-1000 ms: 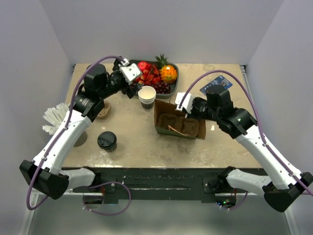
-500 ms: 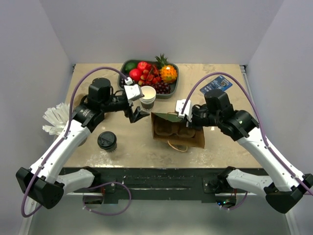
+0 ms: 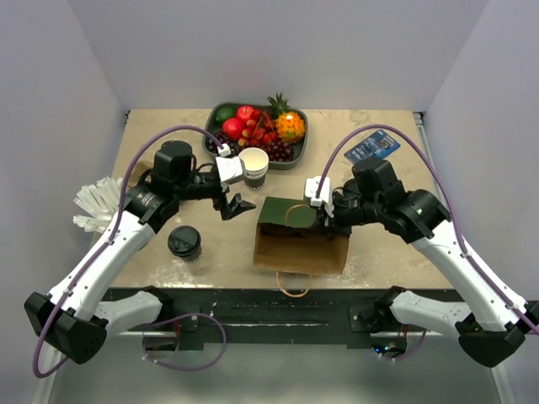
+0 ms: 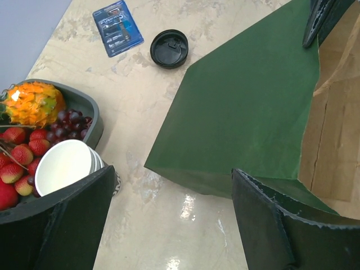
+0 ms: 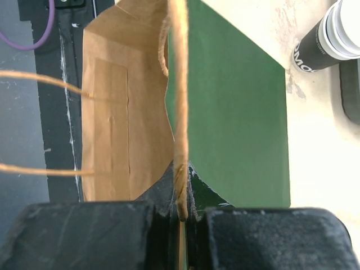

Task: Pack the takeout coffee

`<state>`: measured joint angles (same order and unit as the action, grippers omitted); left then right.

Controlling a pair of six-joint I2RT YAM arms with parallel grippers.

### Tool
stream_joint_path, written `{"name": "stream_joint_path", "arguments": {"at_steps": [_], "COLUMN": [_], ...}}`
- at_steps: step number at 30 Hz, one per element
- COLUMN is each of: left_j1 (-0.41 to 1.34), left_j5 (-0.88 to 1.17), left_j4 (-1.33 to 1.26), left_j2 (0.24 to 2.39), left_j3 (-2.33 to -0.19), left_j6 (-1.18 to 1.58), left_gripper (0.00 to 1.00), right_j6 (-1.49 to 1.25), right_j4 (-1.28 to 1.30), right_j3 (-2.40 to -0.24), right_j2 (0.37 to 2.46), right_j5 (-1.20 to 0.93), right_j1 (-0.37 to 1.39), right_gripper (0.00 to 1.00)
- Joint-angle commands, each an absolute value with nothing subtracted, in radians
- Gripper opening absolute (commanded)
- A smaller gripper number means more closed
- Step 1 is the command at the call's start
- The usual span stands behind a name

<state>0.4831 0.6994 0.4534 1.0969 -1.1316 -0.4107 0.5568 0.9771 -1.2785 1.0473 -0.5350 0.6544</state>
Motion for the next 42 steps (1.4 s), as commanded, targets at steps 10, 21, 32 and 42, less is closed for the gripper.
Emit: {"name": "stream_joint_path", "arguments": {"at_steps": [10, 21, 32, 42], "left_j1": [0.485, 0.451, 0.430, 0.312], "left_j5": [0.545, 0.305, 0.003, 0.029], "left_j4": [0.514, 1.193, 1.316, 1.316], "left_j2": [1.095, 1.216, 1.264, 1.325], "left_j3": [-1.189, -1.400, -1.270, -1.288], "left_j6": [-0.453, -0.698, -0.531, -0.281], "left_gripper": [0.86, 1.00, 1.00, 1.00], "right_j6": [0.420, 0.285, 0.285, 0.278], "right_j4": [0.936, 0.948, 0.974, 0.962], "right_j3": [-1.319, -1.456, -1.493, -1.479], "right_j2": [1.034, 1.166, 1.275, 1.262], "right_j5": [-0.463, -0.558, -0.601, -0.591], "right_j1": [0.655, 0.503, 0.342, 0.341], "right_gripper": [0.00, 0.00, 0.00, 0.00]}}
